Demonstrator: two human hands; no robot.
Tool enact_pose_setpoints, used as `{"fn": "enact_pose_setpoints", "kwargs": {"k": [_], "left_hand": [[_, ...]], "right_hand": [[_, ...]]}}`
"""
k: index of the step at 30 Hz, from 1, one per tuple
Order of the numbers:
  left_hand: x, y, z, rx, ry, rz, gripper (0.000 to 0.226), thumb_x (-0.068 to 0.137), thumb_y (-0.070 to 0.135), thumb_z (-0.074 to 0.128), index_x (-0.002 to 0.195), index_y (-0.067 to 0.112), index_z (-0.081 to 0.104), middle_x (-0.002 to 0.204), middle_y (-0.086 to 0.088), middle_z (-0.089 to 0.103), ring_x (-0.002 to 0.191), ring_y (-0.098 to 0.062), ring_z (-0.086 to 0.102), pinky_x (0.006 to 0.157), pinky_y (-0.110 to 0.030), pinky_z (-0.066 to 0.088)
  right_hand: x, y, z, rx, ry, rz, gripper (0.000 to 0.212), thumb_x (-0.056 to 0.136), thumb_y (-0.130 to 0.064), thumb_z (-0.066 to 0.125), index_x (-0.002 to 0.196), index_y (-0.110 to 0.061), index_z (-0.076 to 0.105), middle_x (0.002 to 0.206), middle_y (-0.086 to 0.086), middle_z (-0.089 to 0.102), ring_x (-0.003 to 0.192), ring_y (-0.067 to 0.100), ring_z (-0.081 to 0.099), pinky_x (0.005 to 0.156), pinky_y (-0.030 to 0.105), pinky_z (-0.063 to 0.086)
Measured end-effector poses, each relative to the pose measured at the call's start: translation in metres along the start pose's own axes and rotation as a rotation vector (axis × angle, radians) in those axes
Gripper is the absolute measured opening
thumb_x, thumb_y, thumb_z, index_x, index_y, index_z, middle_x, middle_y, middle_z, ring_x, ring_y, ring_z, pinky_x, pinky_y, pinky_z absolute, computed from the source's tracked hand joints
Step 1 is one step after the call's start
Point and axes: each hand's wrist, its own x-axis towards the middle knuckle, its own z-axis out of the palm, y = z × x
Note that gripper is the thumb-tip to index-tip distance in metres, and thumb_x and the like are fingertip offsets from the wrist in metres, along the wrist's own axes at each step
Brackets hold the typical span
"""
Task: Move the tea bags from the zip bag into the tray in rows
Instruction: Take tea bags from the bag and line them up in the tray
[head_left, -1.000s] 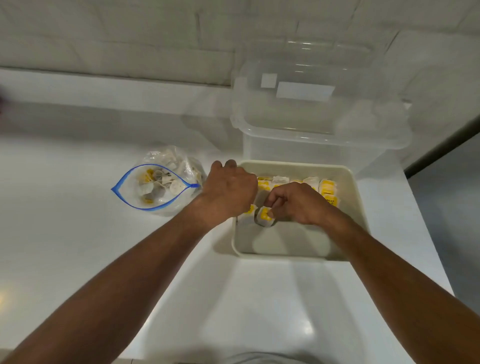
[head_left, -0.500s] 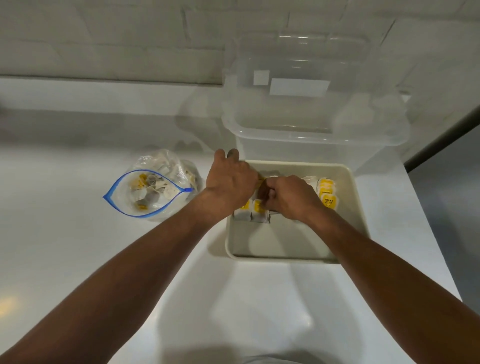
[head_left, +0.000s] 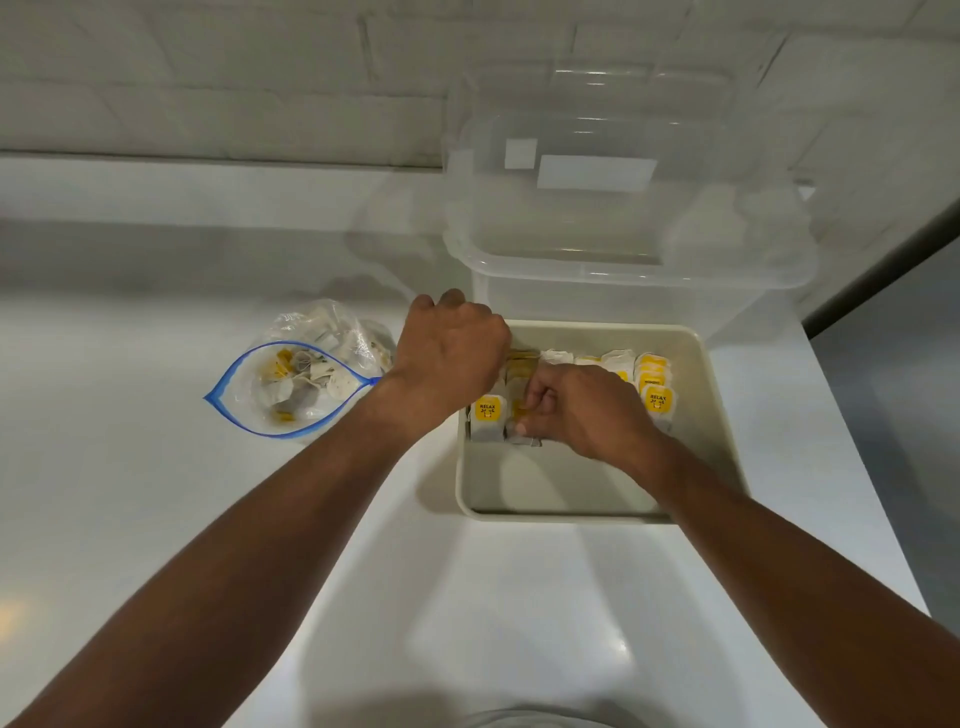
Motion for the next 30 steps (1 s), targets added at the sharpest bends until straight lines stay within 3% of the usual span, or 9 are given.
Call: {"fn": "enact_pose_setpoints", "kwargs": {"k": [5,9,12,16,19,30], "left_hand": [[-0.003,-0.012,-0.011,-0.208,0.084,-0.023,0.013,0.086,0.039,0.062,0.092,0.035,0.072,0.093,0.009,0.068,0.094,-0.019,0.059,0.073,-0.030,0.034],[-0.012,-0.031,-0.013,-0.323,0.144,-0.073,0.020,0.086,0.050,0.060,0.087,0.034,0.071,0.088,0.010,0.067,0.085,-0.016,0.063,0.067,-0.029,0.042],[-0.025,-0.048,-0.014,-0.426,0.158,-0.129,0.026,0.087,0.056,0.061,0.087,0.033,0.072,0.086,0.012,0.066,0.080,-0.013,0.060,0.064,-0.029,0.046],[-0.042,-0.067,-0.010,-0.593,0.147,-0.165,0.021,0.086,0.053,0.064,0.085,0.034,0.072,0.084,0.015,0.066,0.074,-0.008,0.055,0.064,-0.028,0.043],[-0.053,-0.072,-0.001,-0.692,0.107,-0.152,0.017,0.084,0.053,0.065,0.083,0.038,0.070,0.082,0.017,0.065,0.065,-0.001,0.053,0.068,-0.031,0.049],[-0.093,-0.086,0.007,-0.834,0.079,-0.135,0.013,0.085,0.053,0.065,0.088,0.040,0.070,0.086,0.017,0.065,0.074,0.002,0.057,0.070,-0.029,0.051]], "right_hand": [[0.008,-0.023,0.010,-0.161,0.064,0.047,0.044,0.075,-0.062,0.068,0.066,-0.027,0.042,0.071,-0.009,0.054,0.077,0.022,0.059,0.061,0.030,0.037],[0.014,-0.026,0.011,-0.148,0.102,0.108,0.044,0.077,-0.063,0.067,0.066,-0.027,0.042,0.080,-0.009,0.061,0.080,0.021,0.061,0.065,0.030,0.041],[0.012,-0.021,0.011,-0.069,0.129,0.124,0.043,0.074,-0.065,0.069,0.068,-0.028,0.048,0.075,-0.009,0.061,0.075,0.016,0.059,0.062,0.030,0.041],[0.003,-0.017,0.005,0.220,0.168,0.022,0.028,0.075,-0.052,0.077,0.079,-0.029,0.062,0.080,-0.011,0.065,0.075,0.004,0.061,0.068,0.030,0.049],[-0.008,-0.025,0.001,0.275,0.191,-0.063,0.021,0.077,-0.046,0.078,0.087,-0.035,0.064,0.094,-0.013,0.065,0.070,-0.002,0.057,0.072,0.029,0.049],[-0.026,-0.092,0.000,0.343,0.217,-0.230,0.018,0.083,-0.037,0.076,0.097,-0.033,0.065,0.098,-0.014,0.064,0.075,0.007,0.063,0.074,0.034,0.053]]}}
